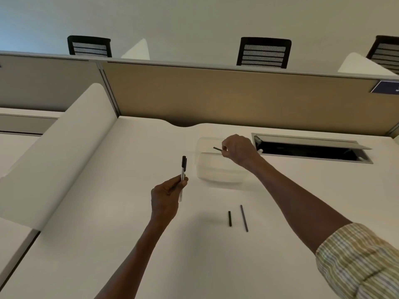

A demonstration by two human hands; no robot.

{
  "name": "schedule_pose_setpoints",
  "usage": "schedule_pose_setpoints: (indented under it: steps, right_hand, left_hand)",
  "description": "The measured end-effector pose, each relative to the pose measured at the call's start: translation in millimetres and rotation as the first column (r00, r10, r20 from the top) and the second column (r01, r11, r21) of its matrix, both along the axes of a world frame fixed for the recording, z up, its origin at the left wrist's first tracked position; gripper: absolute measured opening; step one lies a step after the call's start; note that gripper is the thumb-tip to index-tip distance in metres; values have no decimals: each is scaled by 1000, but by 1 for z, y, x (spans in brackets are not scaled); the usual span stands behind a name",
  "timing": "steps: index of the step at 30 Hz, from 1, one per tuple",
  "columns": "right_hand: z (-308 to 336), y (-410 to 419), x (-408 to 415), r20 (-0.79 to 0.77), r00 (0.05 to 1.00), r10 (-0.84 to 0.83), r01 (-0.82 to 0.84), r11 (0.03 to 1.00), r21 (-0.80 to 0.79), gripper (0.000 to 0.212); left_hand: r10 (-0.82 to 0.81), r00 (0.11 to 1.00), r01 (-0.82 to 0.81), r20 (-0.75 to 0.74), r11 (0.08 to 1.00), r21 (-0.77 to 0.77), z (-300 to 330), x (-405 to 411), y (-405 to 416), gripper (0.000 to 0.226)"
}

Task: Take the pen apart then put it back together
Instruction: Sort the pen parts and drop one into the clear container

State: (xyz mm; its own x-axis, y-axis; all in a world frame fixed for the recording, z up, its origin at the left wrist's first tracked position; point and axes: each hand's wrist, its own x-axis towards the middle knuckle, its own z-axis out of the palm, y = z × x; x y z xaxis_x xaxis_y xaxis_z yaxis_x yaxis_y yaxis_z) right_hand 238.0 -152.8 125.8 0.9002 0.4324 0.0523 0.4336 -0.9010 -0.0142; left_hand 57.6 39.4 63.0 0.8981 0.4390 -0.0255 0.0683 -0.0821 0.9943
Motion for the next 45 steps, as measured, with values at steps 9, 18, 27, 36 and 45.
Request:
schedule_pose_setpoints:
  steps: [9, 18, 27, 36, 45]
  right_hand:
    - [-59, 1, 45, -144, 989, 33, -48, 994, -100, 8]
    - [-86, 2, 62, -182, 975, 125, -165, 960, -225, 12]
    - [-58, -5, 56, -150, 987, 55, -56, 998, -8, 23]
    - [-24, -41, -16, 55, 992, -111, 70, 870, 489, 25]
    - [-45, -70, -118, -35, 977, -211, 201, 850, 487, 26]
  left_hand:
    - [-3, 1000, 3, -4, 1000, 15, -7, 24, 0, 16]
    - [-16, 1000, 16, 1, 1000, 8, -7, 39, -8, 17]
    - [-44, 999, 44, 6, 999, 2, -3, 33, -17, 18]
    - [-34, 999, 35, 17, 996, -79, 12, 4, -30, 17]
    - [-11, 996, 23, 84, 989, -149, 22, -33, -37, 15]
